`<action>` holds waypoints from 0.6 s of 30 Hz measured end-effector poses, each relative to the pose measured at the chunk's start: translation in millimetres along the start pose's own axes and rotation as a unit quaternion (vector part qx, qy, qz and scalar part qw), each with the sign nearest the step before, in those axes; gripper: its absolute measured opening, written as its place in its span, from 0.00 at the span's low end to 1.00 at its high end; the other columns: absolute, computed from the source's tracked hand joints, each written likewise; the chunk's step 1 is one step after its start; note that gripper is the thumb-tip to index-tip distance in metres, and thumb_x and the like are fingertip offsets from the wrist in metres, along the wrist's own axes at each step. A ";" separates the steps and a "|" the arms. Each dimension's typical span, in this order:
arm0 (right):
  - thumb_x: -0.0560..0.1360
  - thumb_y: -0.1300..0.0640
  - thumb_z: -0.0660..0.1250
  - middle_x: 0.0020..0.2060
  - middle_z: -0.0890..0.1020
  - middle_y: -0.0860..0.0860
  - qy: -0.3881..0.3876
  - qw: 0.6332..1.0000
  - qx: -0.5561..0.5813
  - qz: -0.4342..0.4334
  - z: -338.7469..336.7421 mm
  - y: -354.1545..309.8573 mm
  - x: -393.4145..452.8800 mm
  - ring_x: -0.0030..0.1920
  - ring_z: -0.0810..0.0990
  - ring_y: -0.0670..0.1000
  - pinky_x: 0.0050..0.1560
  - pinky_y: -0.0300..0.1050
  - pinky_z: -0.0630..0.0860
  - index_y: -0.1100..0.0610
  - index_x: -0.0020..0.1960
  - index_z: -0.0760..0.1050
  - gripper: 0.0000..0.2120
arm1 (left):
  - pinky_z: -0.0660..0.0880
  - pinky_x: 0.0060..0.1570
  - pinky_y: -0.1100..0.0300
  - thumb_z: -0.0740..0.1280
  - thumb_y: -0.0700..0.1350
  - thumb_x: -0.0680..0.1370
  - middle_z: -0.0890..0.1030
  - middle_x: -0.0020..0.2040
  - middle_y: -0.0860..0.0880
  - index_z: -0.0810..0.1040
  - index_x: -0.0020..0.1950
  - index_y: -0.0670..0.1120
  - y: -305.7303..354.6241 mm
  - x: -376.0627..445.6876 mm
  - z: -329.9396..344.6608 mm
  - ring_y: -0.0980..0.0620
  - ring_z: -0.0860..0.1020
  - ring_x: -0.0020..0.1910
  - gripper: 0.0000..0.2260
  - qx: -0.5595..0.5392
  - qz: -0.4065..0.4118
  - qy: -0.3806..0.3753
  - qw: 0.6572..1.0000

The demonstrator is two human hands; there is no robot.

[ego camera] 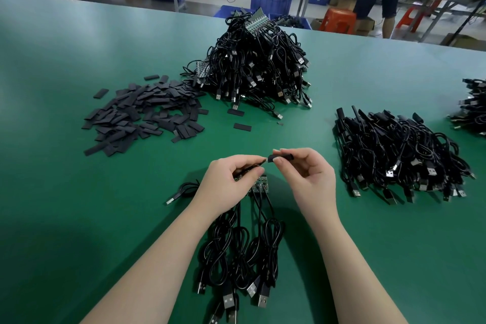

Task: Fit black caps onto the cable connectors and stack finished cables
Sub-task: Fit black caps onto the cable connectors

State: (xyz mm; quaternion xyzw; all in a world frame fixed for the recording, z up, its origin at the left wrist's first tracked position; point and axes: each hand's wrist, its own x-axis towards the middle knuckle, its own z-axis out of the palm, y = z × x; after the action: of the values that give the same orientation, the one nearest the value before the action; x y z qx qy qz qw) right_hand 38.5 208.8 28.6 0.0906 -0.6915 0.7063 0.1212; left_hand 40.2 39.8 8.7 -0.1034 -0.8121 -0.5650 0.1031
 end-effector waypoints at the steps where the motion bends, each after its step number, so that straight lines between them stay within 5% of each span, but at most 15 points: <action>1: 0.73 0.67 0.73 0.45 0.87 0.49 -0.001 1.000 0.005 0.005 0.2 -0.2 0.1 0.48 0.86 0.49 0.49 0.36 0.79 0.52 0.45 0.81 0.11 | 0.73 0.49 0.73 0.71 0.45 0.76 0.82 0.48 0.67 0.83 0.56 0.56 -0.1 0.4 0.3 0.65 0.81 0.48 0.10 0.000 -0.001 0.000 1.000; 18: 0.71 0.67 0.75 0.41 0.87 0.50 0.010 1.000 0.011 0.025 1.3 0.8 -0.2 0.45 0.86 0.48 0.46 0.34 0.79 0.53 0.44 0.80 0.10 | 0.73 0.49 0.74 0.72 0.44 0.76 0.82 0.48 0.69 0.79 0.51 0.67 7.9 -2.0 -0.2 0.65 0.80 0.49 0.15 -0.013 0.012 -0.009 1.000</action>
State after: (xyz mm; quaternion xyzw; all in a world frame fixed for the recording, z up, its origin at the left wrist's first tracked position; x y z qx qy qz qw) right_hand 38.4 207.4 27.8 0.0681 -0.6846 0.7175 0.1094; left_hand 44.3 42.1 15.3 -0.1196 -0.8042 -0.5732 0.1016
